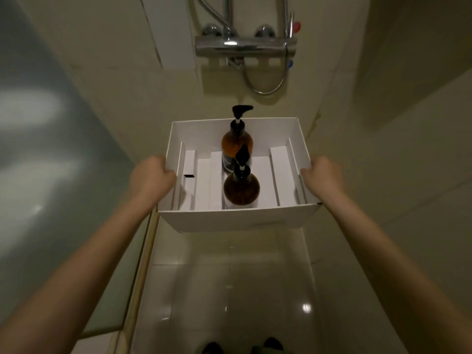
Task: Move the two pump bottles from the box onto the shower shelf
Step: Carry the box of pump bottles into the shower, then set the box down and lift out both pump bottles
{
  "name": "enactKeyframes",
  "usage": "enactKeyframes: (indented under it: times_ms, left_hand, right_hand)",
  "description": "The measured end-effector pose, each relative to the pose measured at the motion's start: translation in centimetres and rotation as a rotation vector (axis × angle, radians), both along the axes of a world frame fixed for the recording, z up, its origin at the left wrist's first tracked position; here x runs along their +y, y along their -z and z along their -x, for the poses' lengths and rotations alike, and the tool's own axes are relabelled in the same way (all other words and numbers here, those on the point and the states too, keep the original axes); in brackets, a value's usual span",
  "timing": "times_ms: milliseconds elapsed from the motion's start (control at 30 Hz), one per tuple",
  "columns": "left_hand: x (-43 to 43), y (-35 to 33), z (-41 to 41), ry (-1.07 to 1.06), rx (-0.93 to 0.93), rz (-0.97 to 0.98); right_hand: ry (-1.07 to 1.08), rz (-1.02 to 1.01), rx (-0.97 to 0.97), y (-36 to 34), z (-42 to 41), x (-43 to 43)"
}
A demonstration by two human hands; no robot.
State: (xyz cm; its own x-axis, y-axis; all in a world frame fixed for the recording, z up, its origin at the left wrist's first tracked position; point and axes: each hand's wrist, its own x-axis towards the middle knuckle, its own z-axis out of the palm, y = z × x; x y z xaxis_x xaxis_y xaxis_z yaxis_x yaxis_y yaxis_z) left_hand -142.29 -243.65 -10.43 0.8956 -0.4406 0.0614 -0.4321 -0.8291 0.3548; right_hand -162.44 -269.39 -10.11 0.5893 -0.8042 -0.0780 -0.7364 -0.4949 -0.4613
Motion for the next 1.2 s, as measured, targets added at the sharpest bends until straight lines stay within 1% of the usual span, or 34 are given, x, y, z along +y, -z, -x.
enactKeyframes:
  times_ms: [200, 433, 533, 867, 1067, 1200]
  left_hand:
    - [-0.3, 9.9, -0.2, -0.017, -0.008, 0.011]
    - [-0.8, 23.5, -0.3, 0.015, -0.012, 0.008]
    - [-1.3, 29.2, 0.0, 0.026, -0.01, 0.016]
    - [-2.1, 47.6, 0.4, -0.004, 0.072, -0.025]
    - [-2.4, 57.0, 1.0, -0.011, 0.063, -0.021]
    - [-2.7, 62.4, 0.9, -0.014, 0.092, -0.055]
  right_hand:
    - [0.008, -0.04, -0.004, 9.6, 0.0, -0.5]
    - [0.018, -0.061, 0.023, 23.9, 0.2, -0.7]
    - [0.005, -0.102, -0.003, 30.0, 0.4, -1.0]
    - [0.04, -0.024, 0.09, 47.8, 0.2, -1.2]
    - [0.031, -0.06, 0.046, 57.1, 0.8, -0.5]
    - [0.024, -0.056, 0.077, 62.3, 1.1, -0.6]
